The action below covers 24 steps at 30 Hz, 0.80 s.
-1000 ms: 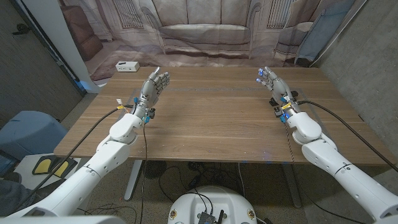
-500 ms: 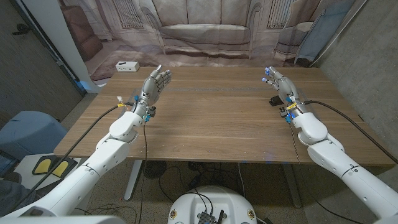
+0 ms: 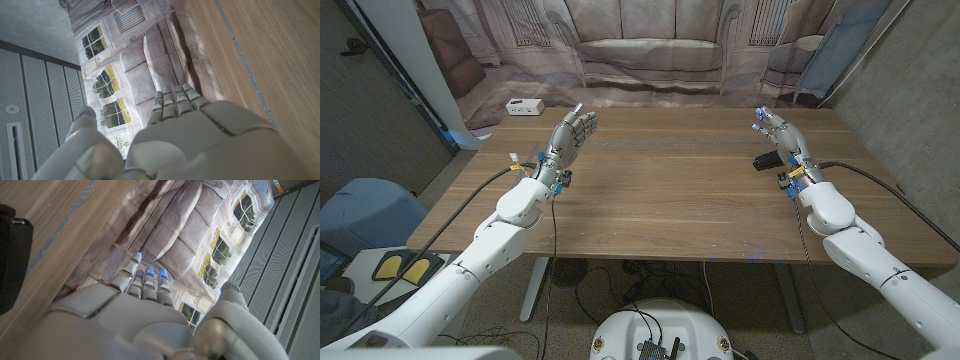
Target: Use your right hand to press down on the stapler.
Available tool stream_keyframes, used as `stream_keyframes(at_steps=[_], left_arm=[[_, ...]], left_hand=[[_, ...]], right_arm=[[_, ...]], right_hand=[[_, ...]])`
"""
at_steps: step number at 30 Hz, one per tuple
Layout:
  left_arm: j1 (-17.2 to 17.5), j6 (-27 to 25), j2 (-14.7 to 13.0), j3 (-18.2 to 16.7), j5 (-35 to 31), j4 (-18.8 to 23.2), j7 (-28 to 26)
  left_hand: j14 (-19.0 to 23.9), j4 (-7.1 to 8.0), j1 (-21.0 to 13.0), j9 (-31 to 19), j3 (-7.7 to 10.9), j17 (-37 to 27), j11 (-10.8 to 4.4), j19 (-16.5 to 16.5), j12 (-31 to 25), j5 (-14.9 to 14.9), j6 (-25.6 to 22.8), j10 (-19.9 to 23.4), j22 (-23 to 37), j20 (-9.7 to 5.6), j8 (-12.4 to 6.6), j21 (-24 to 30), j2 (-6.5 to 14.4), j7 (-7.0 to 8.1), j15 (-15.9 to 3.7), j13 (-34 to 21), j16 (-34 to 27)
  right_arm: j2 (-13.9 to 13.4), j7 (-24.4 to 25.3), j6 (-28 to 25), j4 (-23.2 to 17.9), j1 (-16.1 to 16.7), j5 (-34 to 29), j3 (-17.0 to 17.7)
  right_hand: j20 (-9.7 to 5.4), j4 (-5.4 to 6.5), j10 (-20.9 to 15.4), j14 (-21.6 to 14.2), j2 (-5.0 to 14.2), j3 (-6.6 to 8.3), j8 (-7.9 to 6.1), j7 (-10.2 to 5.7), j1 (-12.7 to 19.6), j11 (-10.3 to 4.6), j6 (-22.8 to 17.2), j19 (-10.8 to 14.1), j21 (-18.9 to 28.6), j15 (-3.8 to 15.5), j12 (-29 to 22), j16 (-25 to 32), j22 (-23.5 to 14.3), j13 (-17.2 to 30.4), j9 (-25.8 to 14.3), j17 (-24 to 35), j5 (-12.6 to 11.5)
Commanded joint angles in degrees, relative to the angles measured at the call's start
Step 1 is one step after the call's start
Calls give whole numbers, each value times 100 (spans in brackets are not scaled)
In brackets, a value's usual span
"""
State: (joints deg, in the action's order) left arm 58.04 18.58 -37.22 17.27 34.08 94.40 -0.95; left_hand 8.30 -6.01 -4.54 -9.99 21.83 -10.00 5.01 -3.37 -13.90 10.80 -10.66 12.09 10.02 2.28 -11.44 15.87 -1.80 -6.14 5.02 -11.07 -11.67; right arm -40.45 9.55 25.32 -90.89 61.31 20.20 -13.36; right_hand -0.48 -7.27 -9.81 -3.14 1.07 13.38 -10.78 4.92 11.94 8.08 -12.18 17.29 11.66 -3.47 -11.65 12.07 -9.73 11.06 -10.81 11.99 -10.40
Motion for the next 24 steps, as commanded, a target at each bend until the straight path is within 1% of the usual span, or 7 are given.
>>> stream_keyframes(at_steps=[1,11,18,24], left_arm=[[3,42,-21,4,-10,-6,61],[-8,44,-61,-29,-15,-7,76],[8,92,-54,-64,-9,-33,60],[21,78,-91,-83,-27,-2,53]], left_hand=[[59,-54,-67,-18,14,-28,13,-29,2,-1,-66,73,6,20,18,-24,2,-13,-7,-9,21],[105,-60,-72,-18,12,-28,-8,-42,4,-2,-85,100,7,29,21,-47,5,-17,-5,-10,14],[131,-64,-74,-18,10,-29,-29,-49,9,-4,-116,111,7,36,16,-63,8,-14,-3,-11,12],[144,-66,-75,-19,8,-29,-29,-53,11,-4,-130,126,7,38,17,-78,9,-10,6,-12,15]], right_arm=[[-140,230,-143,-124,94,-281,138],[-220,391,-338,-197,137,-413,236],[-303,426,-490,-224,106,-507,259],[-324,400,-475,-104,38,-519,261]], right_hand=[[-12,-10,3,16,8,-8,-9,-5,52,-13,44,-11,-14,-8,9,-15,-10,20,-8,-3,-17],[-18,-14,-55,-45,11,-12,-24,-12,58,-7,26,42,-2,-11,-14,6,-10,21,-9,-3,-19],[-16,-17,-79,-60,7,-17,-35,-18,60,-12,2,49,-5,-3,-22,10,-10,22,-9,-3,-20],[-24,-19,-146,-131,12,-22,-43,-24,65,-13,-13,129,16,12,-46,34,-10,23,-9,-1,-23]])
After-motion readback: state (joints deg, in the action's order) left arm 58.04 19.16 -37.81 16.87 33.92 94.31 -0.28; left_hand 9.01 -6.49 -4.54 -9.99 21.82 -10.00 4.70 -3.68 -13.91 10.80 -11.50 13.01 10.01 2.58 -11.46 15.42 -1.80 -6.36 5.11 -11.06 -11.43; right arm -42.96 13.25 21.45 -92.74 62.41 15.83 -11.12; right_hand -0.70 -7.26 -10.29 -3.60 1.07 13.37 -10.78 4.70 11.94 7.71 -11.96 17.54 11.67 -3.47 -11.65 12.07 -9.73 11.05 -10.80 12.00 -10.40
